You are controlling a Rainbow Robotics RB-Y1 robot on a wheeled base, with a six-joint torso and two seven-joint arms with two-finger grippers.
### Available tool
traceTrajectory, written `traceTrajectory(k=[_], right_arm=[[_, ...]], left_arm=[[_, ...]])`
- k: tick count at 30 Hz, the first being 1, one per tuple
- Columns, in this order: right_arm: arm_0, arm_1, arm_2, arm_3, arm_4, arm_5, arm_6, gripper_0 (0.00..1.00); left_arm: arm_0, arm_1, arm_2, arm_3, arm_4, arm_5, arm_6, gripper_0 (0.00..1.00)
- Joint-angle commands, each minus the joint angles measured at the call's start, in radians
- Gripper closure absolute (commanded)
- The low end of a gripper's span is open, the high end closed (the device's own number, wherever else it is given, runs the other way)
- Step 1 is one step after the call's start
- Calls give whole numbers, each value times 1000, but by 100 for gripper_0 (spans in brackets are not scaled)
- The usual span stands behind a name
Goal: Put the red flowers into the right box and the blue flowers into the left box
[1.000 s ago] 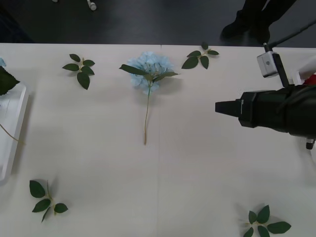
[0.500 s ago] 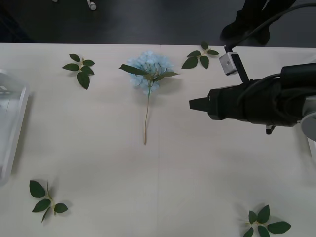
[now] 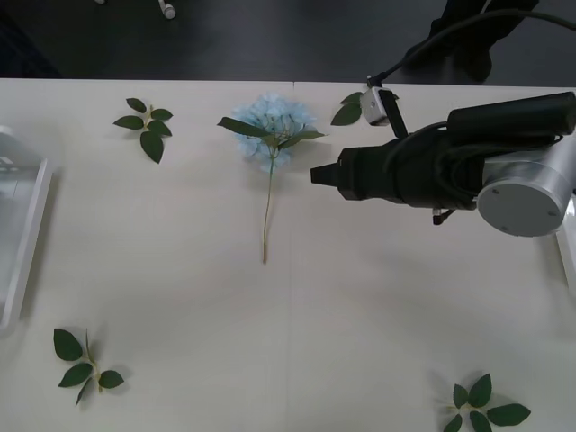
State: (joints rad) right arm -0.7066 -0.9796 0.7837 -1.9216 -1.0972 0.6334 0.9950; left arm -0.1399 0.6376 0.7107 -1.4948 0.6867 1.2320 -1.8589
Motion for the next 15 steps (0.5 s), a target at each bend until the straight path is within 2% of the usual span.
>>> traceTrajectory(k=[1,2,3,4,5,6,9,12,15], right_arm=[[-74,44,48,39,34,-6,-65,21],[-80,52,54,46,42,-6,-68,21],[-91,64,65,62,54,-6,-76,21],[-96,70,66,70,59,-6,-79,21],[-105,84,71,87,62,-6,-84,21],[-113,98,75,102,65,-6,-87,21],[-142,150,94,159,68,-6,-101,21],[-171,194,114,216,74,-6,-111,21],[-203,245,147,280,114,-6,-125,21]], left_arm=[[0,36,-8,-7,-7,-26,-57,99],[0,36,-10,-7,-6,-26,-57,90],[2,36,-10,-7,-3,-26,-56,68],[3,36,-11,-7,-1,-26,-56,61],[3,36,-11,-7,5,-25,-56,45],[3,36,-11,-7,10,-25,-56,34],[8,36,-16,-7,27,-26,-56,10],[13,36,-20,-7,50,-25,-56,1],[20,36,-28,-9,105,-25,-52,0]])
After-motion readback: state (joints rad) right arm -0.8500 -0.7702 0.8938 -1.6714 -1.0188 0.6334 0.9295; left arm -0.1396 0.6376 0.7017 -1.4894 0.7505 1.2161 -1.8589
